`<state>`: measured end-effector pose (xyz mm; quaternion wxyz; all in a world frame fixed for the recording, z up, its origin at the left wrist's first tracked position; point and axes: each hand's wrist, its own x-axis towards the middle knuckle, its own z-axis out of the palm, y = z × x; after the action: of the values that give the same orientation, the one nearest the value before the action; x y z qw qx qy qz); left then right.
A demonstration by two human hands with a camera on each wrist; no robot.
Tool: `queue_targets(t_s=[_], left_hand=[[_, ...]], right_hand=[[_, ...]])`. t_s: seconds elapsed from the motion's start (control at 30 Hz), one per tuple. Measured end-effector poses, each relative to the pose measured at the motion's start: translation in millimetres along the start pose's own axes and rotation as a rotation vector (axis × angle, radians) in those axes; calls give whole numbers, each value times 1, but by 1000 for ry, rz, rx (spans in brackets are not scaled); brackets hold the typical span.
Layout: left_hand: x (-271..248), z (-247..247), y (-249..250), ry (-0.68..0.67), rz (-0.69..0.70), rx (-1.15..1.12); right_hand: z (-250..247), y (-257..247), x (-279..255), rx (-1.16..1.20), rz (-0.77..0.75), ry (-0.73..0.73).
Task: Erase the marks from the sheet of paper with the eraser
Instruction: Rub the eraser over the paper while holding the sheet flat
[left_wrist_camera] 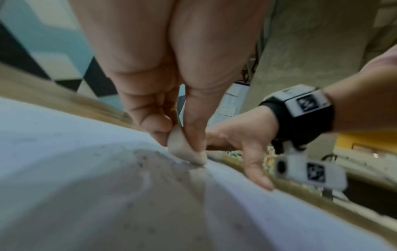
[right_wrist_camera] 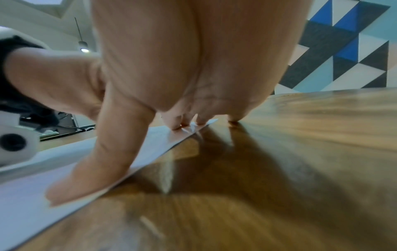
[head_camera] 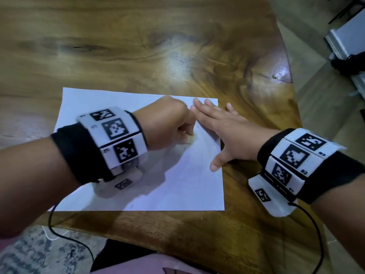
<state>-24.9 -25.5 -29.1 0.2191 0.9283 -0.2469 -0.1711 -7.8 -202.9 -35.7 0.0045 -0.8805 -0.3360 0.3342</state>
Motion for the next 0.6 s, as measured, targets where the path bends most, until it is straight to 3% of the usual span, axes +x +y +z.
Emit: queue_targets(t_s=[0.07,0.13,0.23,0.27,0.37,0.43,0.5,0.6], left_hand=[[2,2,0,27,26,19],[-13,7,0,-129,119,7],[-29,9,3,-379,100,-33],[-26,9,4,-354,89,-42],[-6,7,6,-51,49,12],[-2,8,7,68,-8,30],[-12,13,6,43,26,16],[-30,14,9,-206,84,-22]], right_hand=[[0,1,0,0,0,1],[-1,0,-1,1,8,-5],[-2,-1,-2,-8,25,-15],[-2,-1,-2,-7,26,-15],[0,0,-2,16,15,3],[0,1,-2,15,15,11],[0,1,-2,3,20,18],[0,1,-2,-12,31,16]])
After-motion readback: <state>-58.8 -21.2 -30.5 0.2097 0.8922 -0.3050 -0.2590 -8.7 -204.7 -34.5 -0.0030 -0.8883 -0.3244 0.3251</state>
